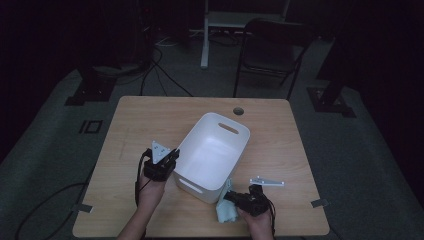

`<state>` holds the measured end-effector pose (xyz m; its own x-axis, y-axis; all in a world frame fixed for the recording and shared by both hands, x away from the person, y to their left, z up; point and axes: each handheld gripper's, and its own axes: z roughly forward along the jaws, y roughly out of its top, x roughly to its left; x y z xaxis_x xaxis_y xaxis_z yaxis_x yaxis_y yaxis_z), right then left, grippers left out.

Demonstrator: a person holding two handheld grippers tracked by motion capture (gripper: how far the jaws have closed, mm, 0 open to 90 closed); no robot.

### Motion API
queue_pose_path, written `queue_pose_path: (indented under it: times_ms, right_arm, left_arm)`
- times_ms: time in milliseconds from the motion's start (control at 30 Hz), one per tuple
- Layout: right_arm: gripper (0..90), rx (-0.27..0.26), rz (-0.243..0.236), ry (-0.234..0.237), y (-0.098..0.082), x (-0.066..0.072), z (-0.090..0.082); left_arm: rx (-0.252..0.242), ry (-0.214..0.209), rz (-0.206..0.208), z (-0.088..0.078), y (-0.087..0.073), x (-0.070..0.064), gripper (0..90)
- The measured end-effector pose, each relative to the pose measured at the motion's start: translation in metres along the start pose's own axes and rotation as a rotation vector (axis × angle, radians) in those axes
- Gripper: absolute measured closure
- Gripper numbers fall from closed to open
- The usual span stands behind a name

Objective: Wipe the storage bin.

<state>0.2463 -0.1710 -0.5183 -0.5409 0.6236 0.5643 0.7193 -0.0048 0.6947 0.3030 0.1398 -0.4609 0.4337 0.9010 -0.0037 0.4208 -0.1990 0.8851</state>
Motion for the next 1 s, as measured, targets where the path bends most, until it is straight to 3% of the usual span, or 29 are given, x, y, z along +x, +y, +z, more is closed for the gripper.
queue_pose_path:
  times_ms: [100,200,333,433,767,900,967,1000]
  right_arm:
    - [84.4,-0.044,-0.058,0.055,0.003,0.023,-0.013]
    - [84.3,-0.065,-0.095,0.078,0.005,0.036,-0.019]
    - [83.5,-0.050,-0.100,0.083,0.005,0.033,-0.013]
    - [83.9,-0.044,-0.125,0.054,0.004,0.031,-0.010]
    - [84.2,0.039,-0.067,-0.040,-0.005,-0.004,0.010]
    - [84.3,0.094,0.014,-0.082,-0.008,-0.032,0.025]
    - [84.3,0.115,0.012,-0.108,-0.008,-0.041,0.031]
    - [84.3,0.113,0.048,-0.090,-0.008,-0.046,0.032]
  left_arm:
    - [0.001,0.001,0.000,0.000,0.000,0.000,87.2]
    - [0.004,-0.003,0.005,0.000,0.000,0.000,87.3]
    - [0.000,-0.013,0.012,0.000,0.000,0.000,87.3]
    - [-0.002,-0.029,0.010,0.000,0.000,0.001,87.2]
    - [0.004,-0.027,0.028,0.000,0.000,0.000,86.5]
    - [0.007,-0.024,0.026,0.001,0.001,0.000,86.4]
    - [0.010,-0.022,0.026,0.001,0.002,0.000,86.5]
    - [0.008,-0.023,0.026,0.002,0.002,0.000,86.5]
